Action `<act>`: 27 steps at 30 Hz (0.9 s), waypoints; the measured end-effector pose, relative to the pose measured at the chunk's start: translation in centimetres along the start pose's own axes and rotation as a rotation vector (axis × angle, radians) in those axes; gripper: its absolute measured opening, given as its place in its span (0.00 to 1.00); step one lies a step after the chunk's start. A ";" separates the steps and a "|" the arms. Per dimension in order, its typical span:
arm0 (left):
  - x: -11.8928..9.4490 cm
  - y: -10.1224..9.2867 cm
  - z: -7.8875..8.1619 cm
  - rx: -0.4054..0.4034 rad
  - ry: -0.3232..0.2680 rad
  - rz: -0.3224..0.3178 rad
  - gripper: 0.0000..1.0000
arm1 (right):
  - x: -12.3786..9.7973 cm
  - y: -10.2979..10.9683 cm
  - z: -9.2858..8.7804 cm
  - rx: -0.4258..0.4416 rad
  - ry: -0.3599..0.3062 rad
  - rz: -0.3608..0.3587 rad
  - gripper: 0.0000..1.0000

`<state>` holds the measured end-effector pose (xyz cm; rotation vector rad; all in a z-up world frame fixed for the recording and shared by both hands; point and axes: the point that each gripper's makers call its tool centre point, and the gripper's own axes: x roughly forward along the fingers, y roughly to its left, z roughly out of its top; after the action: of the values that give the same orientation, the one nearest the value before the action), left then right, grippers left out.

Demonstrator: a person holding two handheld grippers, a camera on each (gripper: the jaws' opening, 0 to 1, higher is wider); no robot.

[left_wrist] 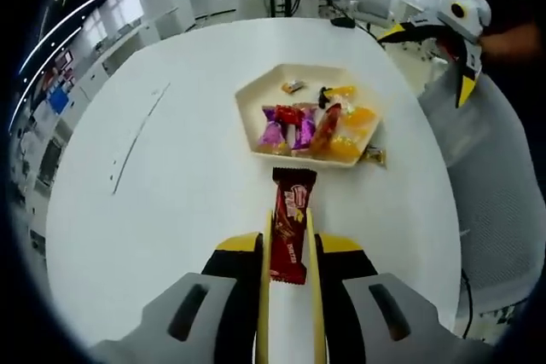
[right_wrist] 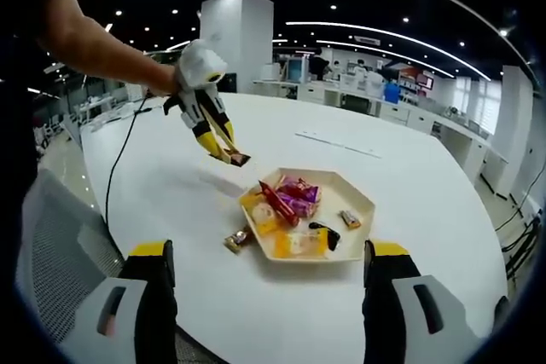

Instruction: Place the target food into the container with the food tongs after gripping and lifting it, then release it inside without dropping or visibly crushing the food.

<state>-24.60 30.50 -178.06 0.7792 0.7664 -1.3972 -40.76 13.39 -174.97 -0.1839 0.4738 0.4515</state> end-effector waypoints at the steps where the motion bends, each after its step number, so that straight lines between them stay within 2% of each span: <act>1: -0.3 -0.1 0.2 0.001 -0.003 -0.001 0.20 | 0.0 -0.1 0.0 -0.002 -0.001 -0.002 0.91; 6: -1.4 -0.1 0.5 -0.003 0.002 -0.002 0.20 | 0.2 0.2 -0.2 -0.017 0.007 0.011 0.96; 9: -2.1 -0.2 0.8 -0.013 -0.002 -0.007 0.20 | 0.1 0.0 0.2 -0.011 -0.018 0.011 1.00; 11: -2.6 -0.3 1.0 -0.011 -0.001 -0.001 0.20 | -0.1 -0.2 0.6 0.009 -0.047 0.015 1.00; 15: -3.6 -0.3 1.4 -0.015 -0.005 0.006 0.20 | -0.1 0.0 0.8 -0.002 -0.062 0.022 1.00; 23: -5.1 -0.5 2.6 -0.021 -0.041 0.038 0.20 | -0.1 0.7 0.6 -0.034 -0.041 0.035 1.00; 27: -5.3 -0.5 2.6 -0.022 -0.037 0.049 0.20 | 0.0 1.0 0.4 -0.053 -0.027 0.043 1.00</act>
<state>-25.20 31.16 -172.17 0.7488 0.7279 -1.3535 -41.05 14.36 -174.71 -0.2182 0.4399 0.5084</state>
